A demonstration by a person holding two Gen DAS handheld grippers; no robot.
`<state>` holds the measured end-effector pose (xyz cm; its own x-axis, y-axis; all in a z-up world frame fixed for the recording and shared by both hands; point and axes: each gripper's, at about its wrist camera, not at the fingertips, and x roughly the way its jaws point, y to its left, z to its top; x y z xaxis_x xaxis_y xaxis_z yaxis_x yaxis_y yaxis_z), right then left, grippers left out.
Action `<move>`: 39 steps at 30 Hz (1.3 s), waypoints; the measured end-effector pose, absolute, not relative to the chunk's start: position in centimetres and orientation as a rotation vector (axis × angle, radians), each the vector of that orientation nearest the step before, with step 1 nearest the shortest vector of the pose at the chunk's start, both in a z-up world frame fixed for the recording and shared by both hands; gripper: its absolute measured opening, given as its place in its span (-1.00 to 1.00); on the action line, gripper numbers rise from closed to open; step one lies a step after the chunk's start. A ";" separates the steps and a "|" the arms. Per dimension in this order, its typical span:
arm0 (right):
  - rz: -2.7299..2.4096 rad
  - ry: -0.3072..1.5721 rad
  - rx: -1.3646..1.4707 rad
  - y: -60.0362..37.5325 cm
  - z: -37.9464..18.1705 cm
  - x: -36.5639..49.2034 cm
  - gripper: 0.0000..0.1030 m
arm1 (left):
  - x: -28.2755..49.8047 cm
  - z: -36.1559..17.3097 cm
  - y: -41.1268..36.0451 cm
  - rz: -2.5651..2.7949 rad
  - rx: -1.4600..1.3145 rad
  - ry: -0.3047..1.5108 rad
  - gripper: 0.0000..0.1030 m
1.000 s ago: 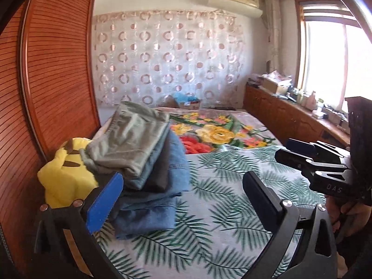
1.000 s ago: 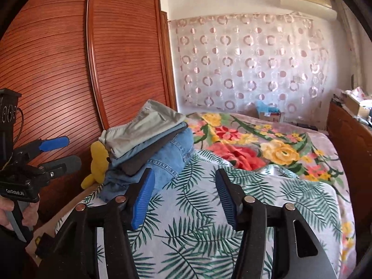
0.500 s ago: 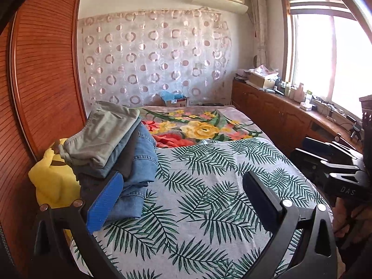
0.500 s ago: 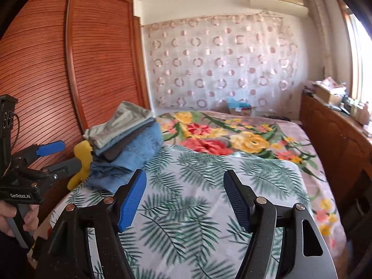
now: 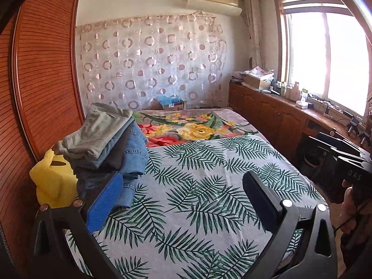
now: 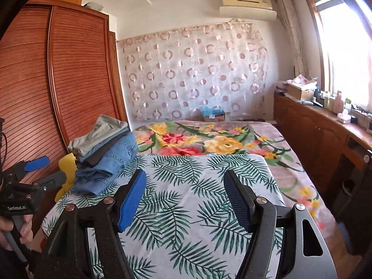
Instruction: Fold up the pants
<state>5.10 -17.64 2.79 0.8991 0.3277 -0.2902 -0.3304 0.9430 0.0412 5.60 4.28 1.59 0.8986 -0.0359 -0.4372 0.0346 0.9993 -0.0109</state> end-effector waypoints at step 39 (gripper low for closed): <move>0.335 0.282 -0.021 -18.9 2.2 3.7 0.38 | 5.2 1.8 4.9 -0.023 -0.019 0.445 0.99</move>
